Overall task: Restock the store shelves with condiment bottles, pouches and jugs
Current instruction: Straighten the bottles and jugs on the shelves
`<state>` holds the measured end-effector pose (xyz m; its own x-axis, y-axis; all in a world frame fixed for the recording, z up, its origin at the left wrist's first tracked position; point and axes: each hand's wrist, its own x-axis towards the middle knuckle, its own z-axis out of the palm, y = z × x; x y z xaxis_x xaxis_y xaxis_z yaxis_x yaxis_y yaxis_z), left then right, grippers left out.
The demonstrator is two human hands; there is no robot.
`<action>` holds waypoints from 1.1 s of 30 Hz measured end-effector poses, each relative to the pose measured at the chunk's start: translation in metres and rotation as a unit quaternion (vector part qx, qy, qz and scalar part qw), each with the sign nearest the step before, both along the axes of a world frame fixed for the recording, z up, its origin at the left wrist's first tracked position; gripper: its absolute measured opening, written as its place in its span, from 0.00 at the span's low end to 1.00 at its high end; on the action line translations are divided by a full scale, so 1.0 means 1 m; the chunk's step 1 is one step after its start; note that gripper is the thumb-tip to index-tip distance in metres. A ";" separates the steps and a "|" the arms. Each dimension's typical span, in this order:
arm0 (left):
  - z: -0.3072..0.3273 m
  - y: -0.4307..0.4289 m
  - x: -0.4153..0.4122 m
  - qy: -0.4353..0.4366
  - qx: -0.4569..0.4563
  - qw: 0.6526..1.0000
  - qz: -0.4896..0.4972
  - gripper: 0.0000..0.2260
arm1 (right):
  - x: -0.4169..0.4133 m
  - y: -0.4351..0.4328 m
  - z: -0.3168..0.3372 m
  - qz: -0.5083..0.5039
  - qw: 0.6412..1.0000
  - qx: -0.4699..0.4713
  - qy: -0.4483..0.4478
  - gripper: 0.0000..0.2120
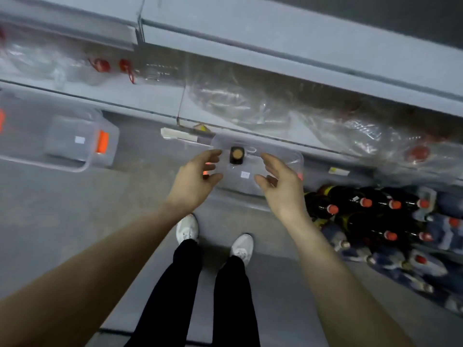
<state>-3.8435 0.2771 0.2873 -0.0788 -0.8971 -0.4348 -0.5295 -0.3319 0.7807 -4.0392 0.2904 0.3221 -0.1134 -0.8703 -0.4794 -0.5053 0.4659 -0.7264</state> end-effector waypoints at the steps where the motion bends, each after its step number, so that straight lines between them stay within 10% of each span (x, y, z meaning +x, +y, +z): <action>1: -0.020 0.004 0.000 -0.002 0.014 1.000 0.002 0.23 | 0.000 0.003 -0.019 0.003 1.000 0.006 0.001 0.24; 33: -0.405 -0.037 -0.035 -0.038 0.124 0.987 -0.092 0.34 | 0.017 -0.039 -0.416 -0.084 0.996 0.023 0.013 0.34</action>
